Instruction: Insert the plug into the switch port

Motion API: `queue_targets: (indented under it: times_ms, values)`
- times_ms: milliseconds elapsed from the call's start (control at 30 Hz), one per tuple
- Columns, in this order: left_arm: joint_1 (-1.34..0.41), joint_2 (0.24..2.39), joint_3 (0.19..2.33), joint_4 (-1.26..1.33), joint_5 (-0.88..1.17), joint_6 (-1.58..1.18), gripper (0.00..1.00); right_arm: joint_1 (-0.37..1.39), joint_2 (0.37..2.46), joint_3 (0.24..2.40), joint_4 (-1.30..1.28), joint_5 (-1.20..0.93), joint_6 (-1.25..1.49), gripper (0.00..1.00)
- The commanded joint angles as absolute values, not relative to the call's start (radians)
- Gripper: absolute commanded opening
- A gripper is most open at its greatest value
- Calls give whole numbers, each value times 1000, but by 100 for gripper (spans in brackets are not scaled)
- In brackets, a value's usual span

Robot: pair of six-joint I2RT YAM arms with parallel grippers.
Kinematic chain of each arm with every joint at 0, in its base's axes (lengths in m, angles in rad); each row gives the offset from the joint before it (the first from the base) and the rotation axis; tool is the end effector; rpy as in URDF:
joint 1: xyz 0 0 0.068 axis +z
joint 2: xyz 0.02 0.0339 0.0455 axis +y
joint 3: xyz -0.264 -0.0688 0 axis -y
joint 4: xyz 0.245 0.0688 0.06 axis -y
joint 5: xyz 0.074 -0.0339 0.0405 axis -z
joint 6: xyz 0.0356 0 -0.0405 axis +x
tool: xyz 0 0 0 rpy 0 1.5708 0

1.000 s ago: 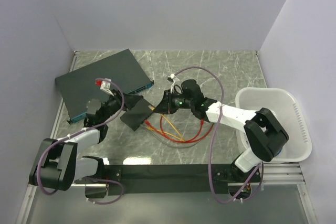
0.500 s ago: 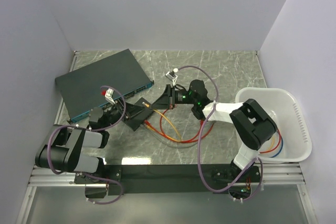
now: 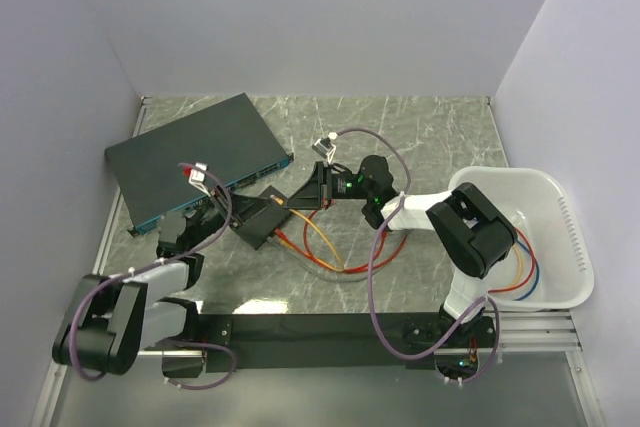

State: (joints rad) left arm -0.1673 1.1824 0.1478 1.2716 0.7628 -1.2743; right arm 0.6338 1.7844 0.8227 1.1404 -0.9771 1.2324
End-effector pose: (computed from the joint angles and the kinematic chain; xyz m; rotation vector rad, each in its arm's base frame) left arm 0.1869 -0.0565 0.2013 -0.1343 1.6275 -1.6583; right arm 0.2708 0.2356 0.2216 -0.5059 1.8474 2.0655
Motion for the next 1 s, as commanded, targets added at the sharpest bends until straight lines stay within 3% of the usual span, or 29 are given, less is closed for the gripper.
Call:
queue_targets:
  times_ms: [0, 233, 967]
  values:
    - [-173, 1095, 152, 1651, 773, -1224, 52, 627, 1787, 845, 1203, -980, 1243, 0]
    - [-173, 1011, 156, 1508, 761, -1158, 52, 634, 1773, 854, 1152, -971, 1212, 0]
    - [-179, 1061, 193, 1433, 724, -1114, 51, 692, 1743, 894, 1109, -966, 1178, 0]
